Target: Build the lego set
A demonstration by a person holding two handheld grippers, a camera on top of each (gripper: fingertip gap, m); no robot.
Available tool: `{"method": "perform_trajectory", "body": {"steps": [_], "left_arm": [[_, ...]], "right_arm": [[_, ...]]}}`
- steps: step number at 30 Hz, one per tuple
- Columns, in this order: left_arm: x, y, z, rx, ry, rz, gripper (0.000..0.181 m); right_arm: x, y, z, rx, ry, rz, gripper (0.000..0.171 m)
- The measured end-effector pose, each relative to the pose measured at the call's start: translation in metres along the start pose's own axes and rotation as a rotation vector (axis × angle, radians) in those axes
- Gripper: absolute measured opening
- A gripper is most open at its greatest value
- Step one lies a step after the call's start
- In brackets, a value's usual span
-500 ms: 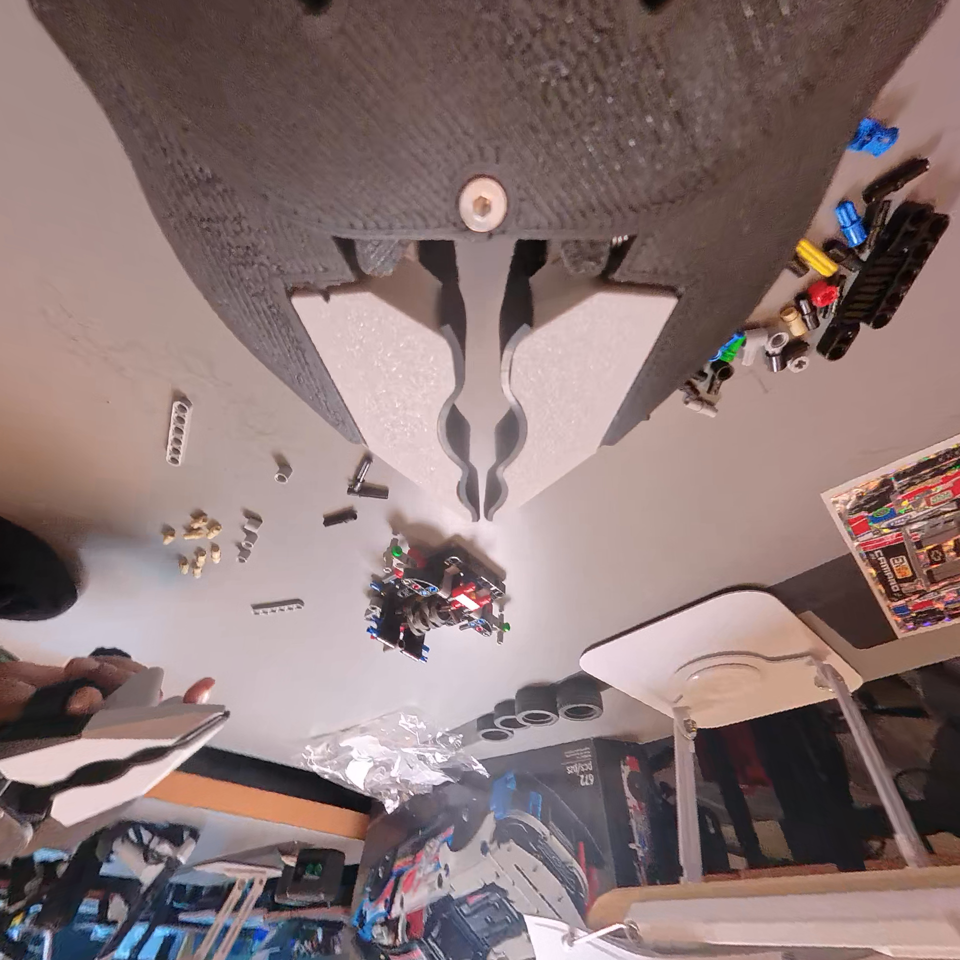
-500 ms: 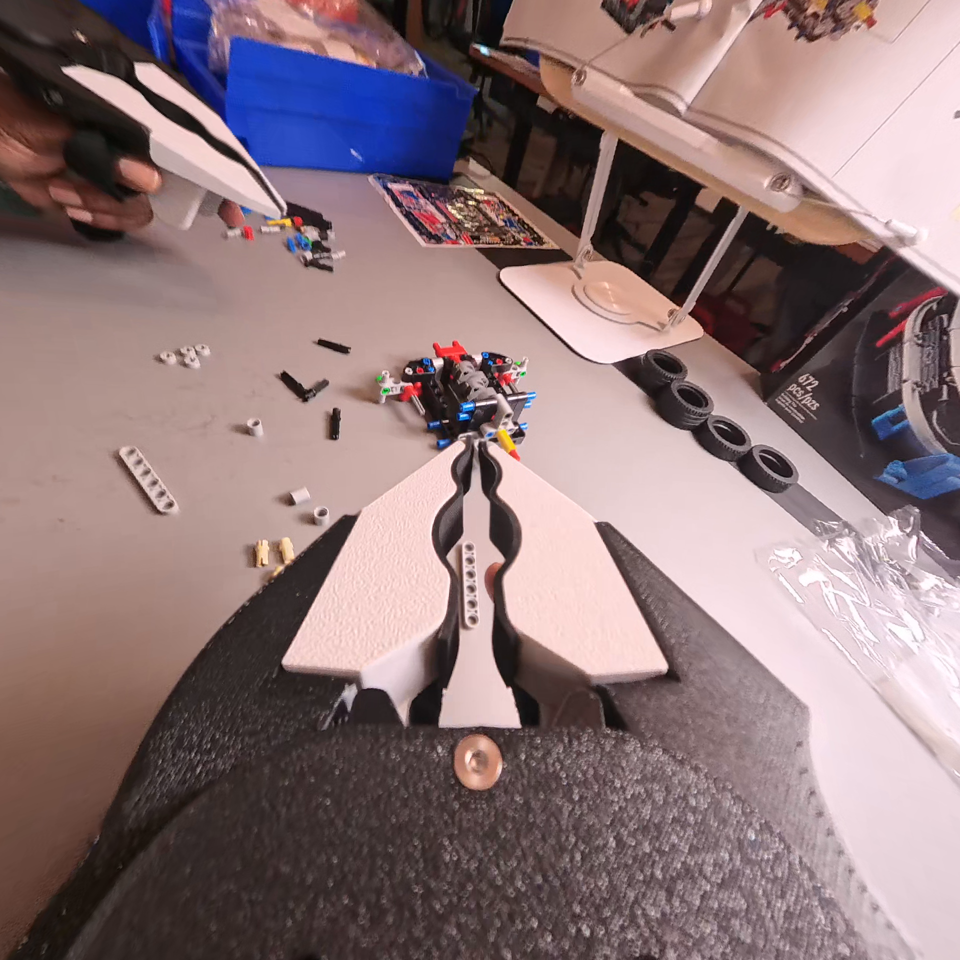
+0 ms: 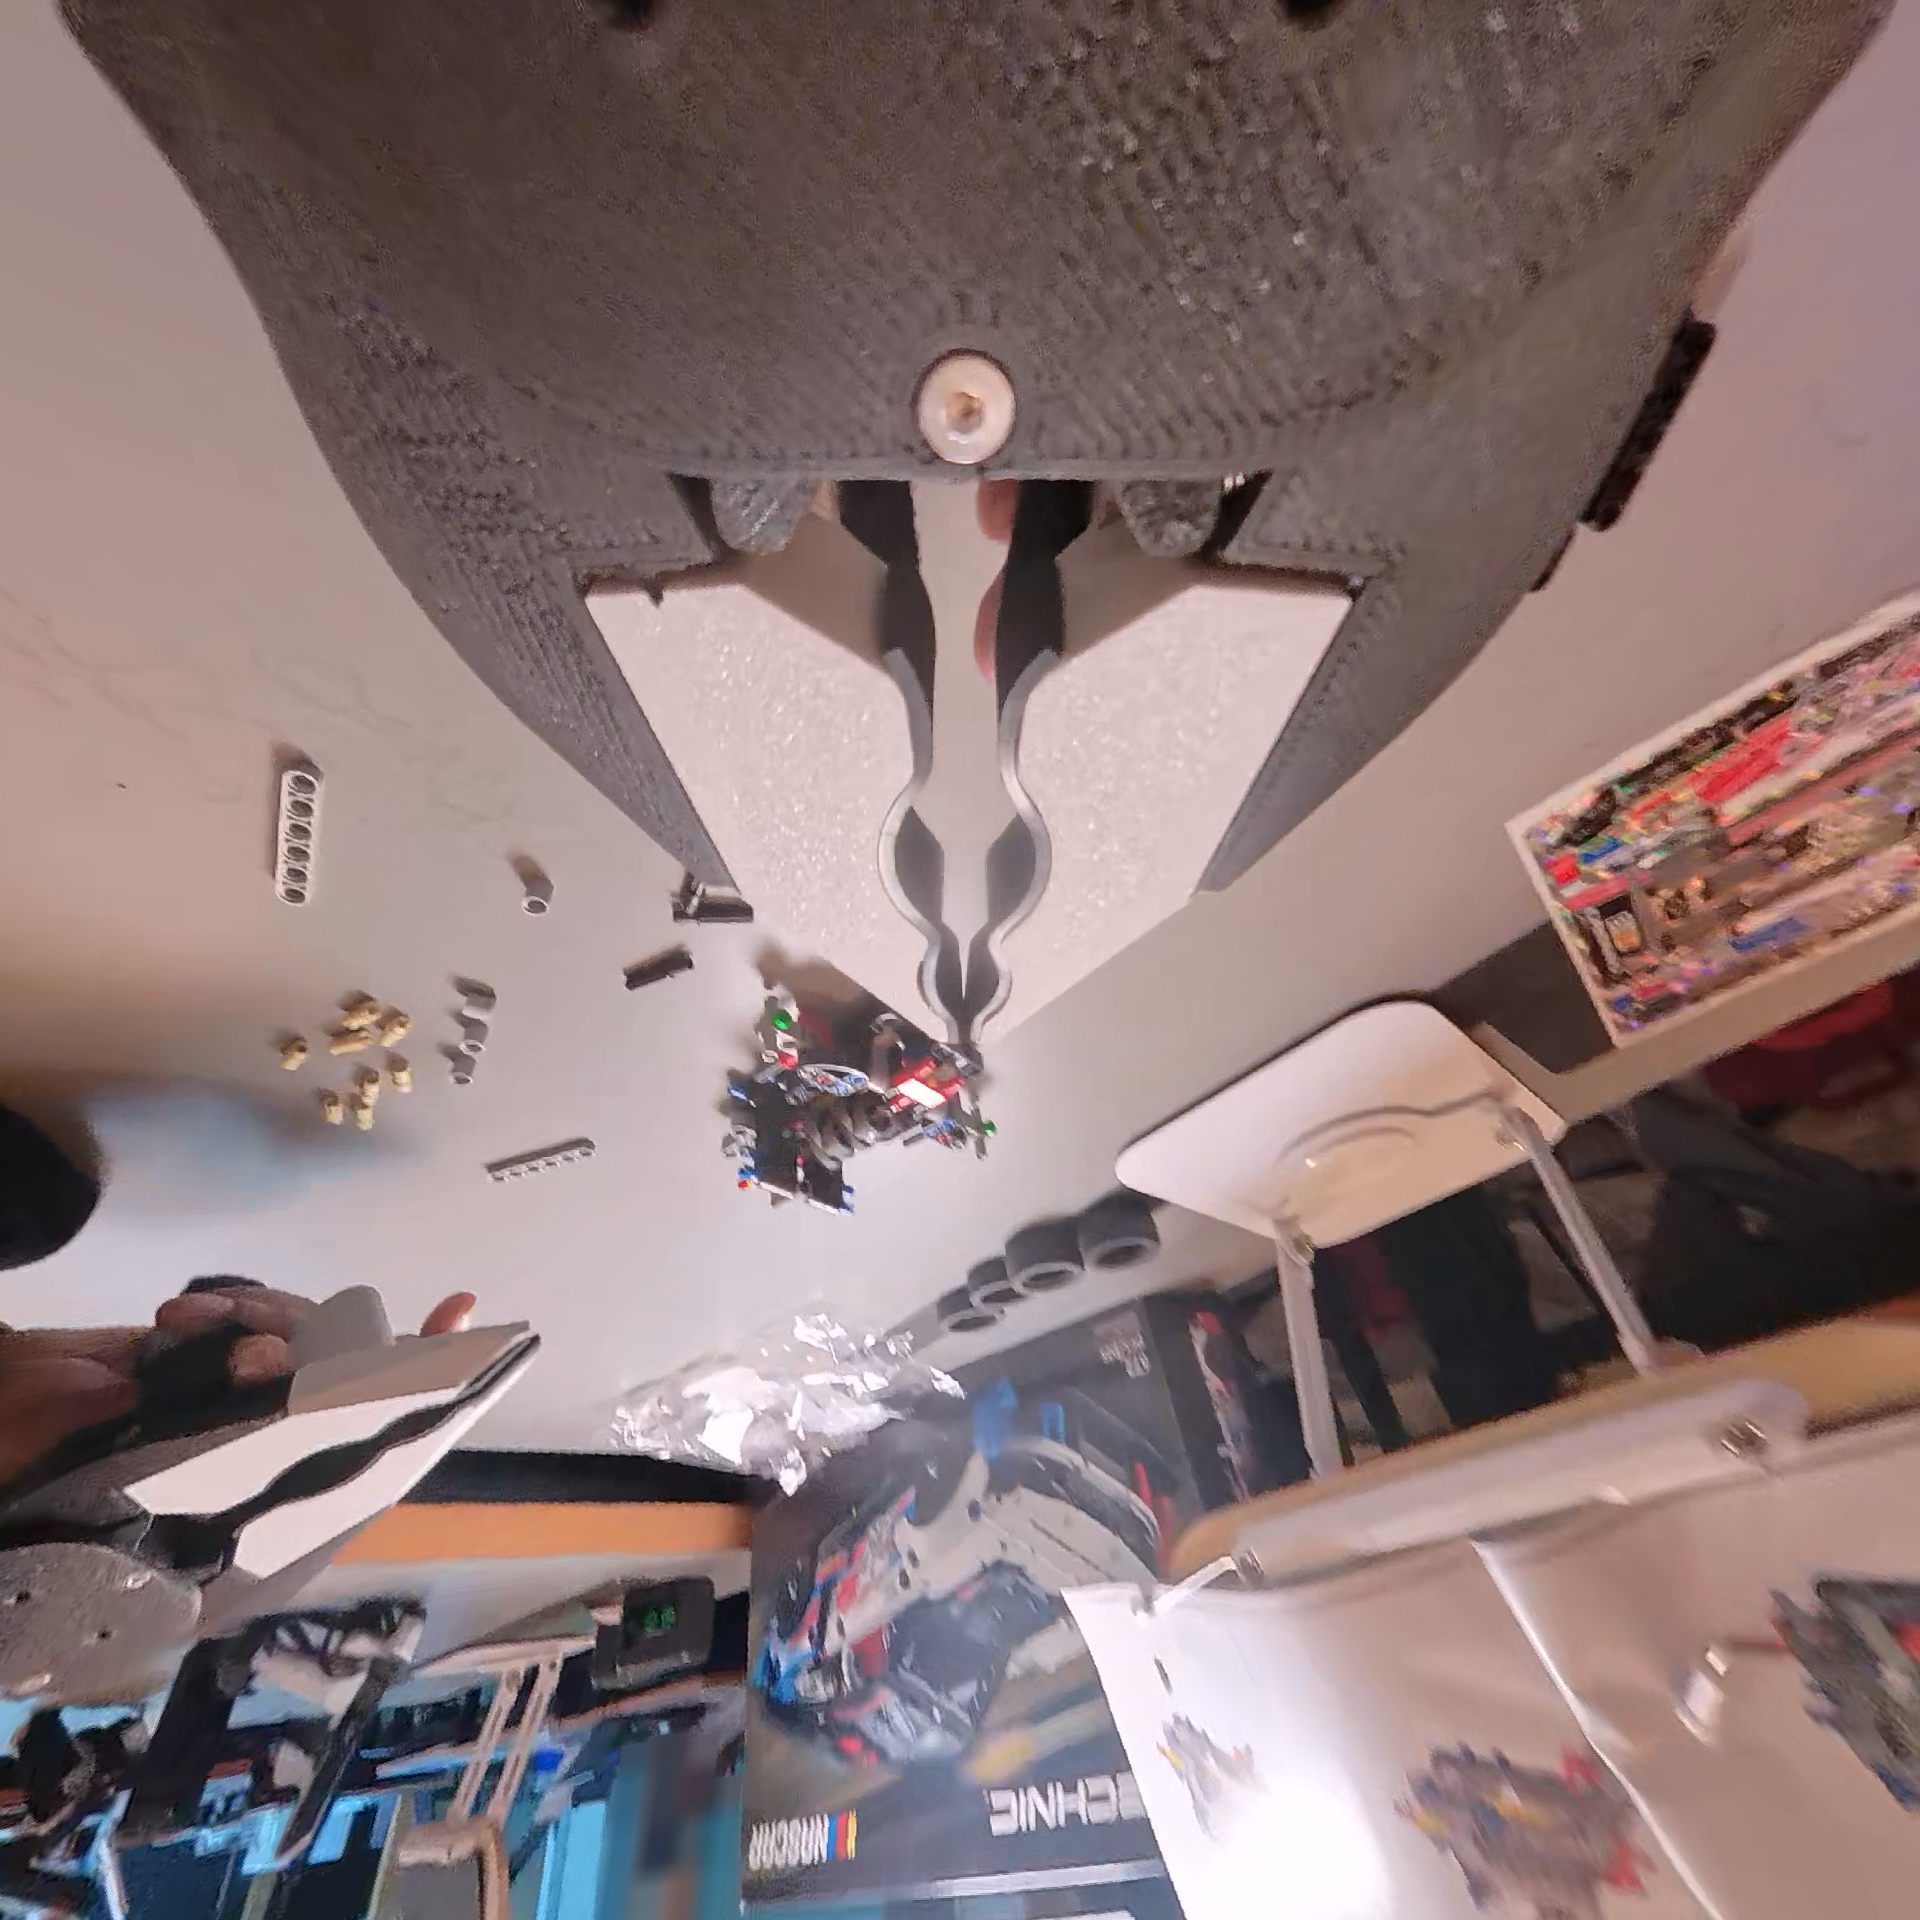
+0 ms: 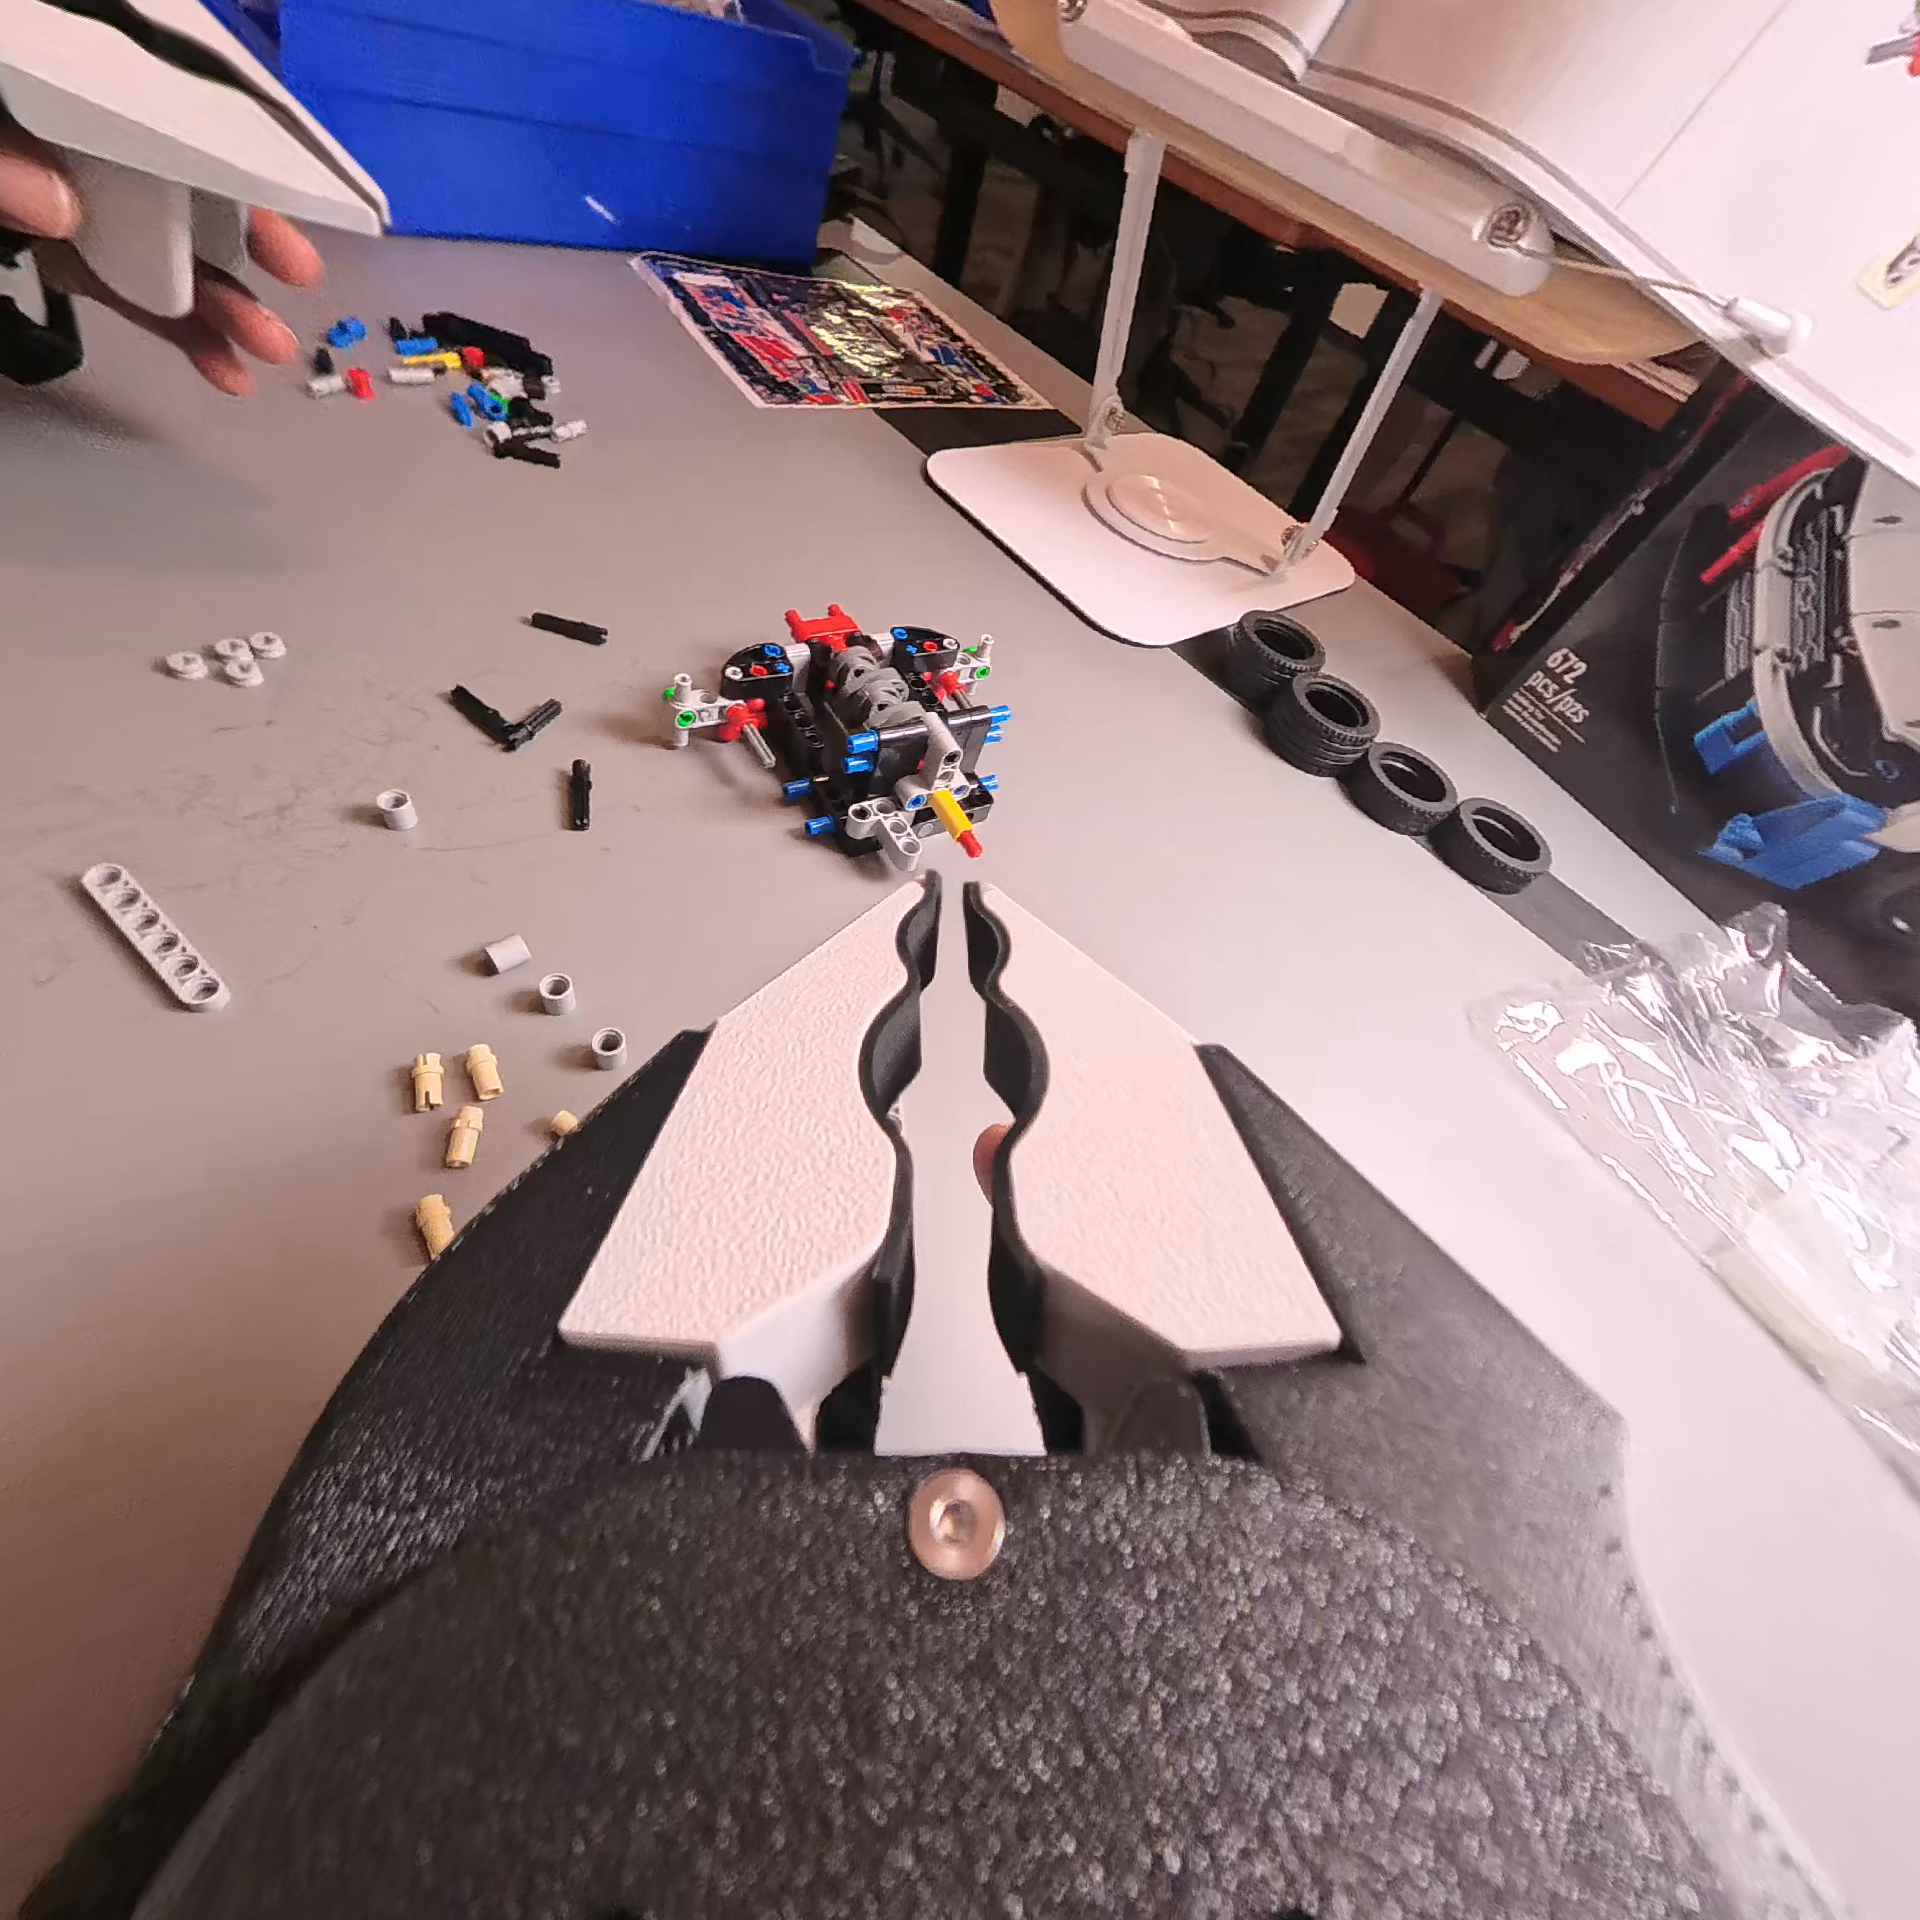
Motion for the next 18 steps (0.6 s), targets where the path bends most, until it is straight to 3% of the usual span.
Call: {"method": "perform_trajectory", "body": {"steps": [1,7,13,18], "left_arm": [[0.002,0.002,-0.004,-0.010,-0.022,-0.014,0.000],[0.016,0.022,-0.022,-0.007,-0.119,-0.157,0.000],[0.033,0.046,-0.032,0.152,-0.210,-0.217,0.001],[0.029,0.045,-0.025,0.186,-0.188,-0.171,0.027]], "right_arm": [[0.000,-0.001,0.000,-0.008,-0.005,0.001,0.002],[0.000,0.000,-0.005,-0.007,-0.032,0.019,0.002],[0.002,-0.004,-0.011,-0.038,-0.076,0.034,0.015],[0.003,-0.006,-0.015,-0.056,-0.109,0.047,0.025]]}}
Point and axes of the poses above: each gripper's, where its closed fingertips meet, x back along the fingers, z out of its underside, y = z × x across the jaws, the point moved 2 cm from there along x, back along the fingers, and after that the axes turned 3 degrees about -z, right-handed, at the moved point
